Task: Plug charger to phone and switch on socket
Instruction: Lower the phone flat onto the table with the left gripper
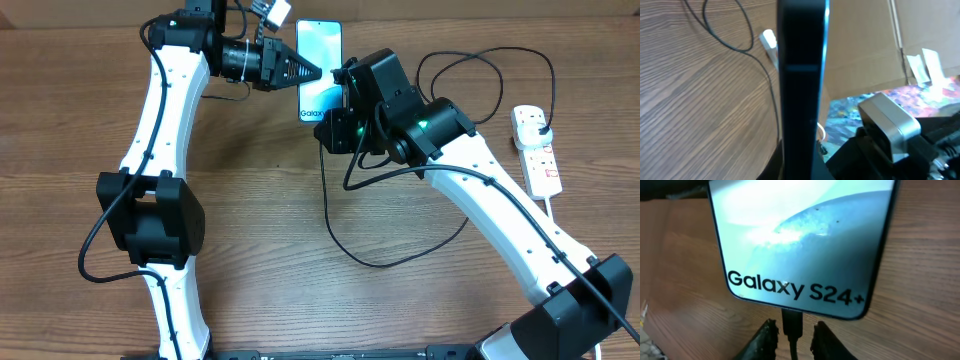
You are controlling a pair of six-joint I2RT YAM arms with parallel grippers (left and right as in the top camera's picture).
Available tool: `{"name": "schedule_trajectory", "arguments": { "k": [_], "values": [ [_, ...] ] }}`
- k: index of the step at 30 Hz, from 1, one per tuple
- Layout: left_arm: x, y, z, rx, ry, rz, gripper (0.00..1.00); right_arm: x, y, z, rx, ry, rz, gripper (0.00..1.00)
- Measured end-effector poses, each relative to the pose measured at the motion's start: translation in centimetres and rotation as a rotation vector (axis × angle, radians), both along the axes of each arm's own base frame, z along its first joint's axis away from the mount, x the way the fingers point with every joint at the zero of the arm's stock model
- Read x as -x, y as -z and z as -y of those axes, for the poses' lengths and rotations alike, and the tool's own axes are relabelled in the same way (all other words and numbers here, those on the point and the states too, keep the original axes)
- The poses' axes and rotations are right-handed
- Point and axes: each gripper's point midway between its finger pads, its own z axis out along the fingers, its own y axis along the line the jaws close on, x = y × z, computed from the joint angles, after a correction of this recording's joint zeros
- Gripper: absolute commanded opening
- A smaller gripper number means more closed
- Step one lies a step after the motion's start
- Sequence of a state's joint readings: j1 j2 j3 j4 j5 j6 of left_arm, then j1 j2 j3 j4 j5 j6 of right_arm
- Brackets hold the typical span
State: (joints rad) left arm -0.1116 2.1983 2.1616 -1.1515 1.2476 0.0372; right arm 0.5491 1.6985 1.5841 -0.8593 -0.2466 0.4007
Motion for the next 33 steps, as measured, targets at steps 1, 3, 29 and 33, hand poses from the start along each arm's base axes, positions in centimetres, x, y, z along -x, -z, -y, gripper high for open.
{"name": "schedule_trajectory", "arguments": {
  "k": [1,3,29,33],
  "values": [
    [-0.1,0.3,-0.1,-0.018,-0.007,0.001,0.04,0.1,0.1,0.1,0.007,-0.002,-0.004,0.67],
    [-0.2,0.7,-0.2,-0.042,-0.017,0.0,0.04,0.4,0.2,0.5,0.014,0.003,-0.018,0.76],
    [2.9,21.7,-0.9,-0.432,-0.218,-0.381,0.04,3.4,-1.2,15.6,0.103,0.349,-0.255,1.0],
    [3.7,22.9,-1.0,-0.432,-0.234,-0.432,0.09,3.2,-1.2,15.5,0.1,0.349,-0.249,1.0]
  ]
}}
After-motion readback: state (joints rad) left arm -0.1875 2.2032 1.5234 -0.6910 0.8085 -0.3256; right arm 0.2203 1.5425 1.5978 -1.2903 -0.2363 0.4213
